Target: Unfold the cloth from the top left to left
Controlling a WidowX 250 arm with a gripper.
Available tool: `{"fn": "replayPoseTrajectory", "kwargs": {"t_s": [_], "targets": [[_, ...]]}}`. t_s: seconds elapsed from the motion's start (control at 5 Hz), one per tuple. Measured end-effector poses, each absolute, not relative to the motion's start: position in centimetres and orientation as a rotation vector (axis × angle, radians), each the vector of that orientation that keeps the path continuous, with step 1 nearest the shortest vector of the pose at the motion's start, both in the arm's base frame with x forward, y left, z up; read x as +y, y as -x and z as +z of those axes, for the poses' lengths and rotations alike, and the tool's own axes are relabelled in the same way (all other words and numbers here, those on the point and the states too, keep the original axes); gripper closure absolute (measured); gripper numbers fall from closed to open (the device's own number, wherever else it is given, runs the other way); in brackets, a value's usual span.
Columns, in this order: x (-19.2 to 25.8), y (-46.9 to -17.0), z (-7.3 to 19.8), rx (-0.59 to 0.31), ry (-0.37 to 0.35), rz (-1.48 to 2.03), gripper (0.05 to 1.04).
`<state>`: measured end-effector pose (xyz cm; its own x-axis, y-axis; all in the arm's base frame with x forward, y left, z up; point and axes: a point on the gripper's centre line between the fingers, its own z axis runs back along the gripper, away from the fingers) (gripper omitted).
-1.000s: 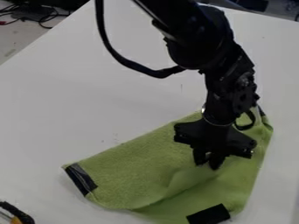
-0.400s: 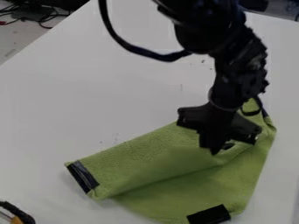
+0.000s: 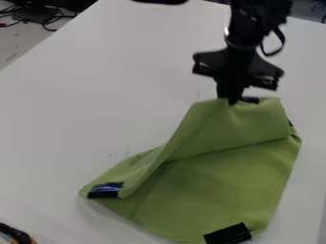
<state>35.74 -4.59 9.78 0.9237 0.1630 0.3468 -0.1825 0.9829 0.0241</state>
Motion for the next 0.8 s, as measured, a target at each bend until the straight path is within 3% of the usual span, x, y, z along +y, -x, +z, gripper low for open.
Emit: {"fn": "replayPoseTrajectory", "kwargs": {"t_s": [0.2, 0.4, 0.6, 0.8], "targets": [[-0.9, -39.6, 12.3, -0.431, -0.025, 0.167, 1.030], [2.6, -42.1, 13.2, -0.452, -0.021, 0.214, 1.030], [5.1, -43.8, 12.8, -0.397, -0.035, 0.287, 1.014], [5.8, -45.2, 11.6, -0.402, -0.025, 0.328, 0.875]]}}
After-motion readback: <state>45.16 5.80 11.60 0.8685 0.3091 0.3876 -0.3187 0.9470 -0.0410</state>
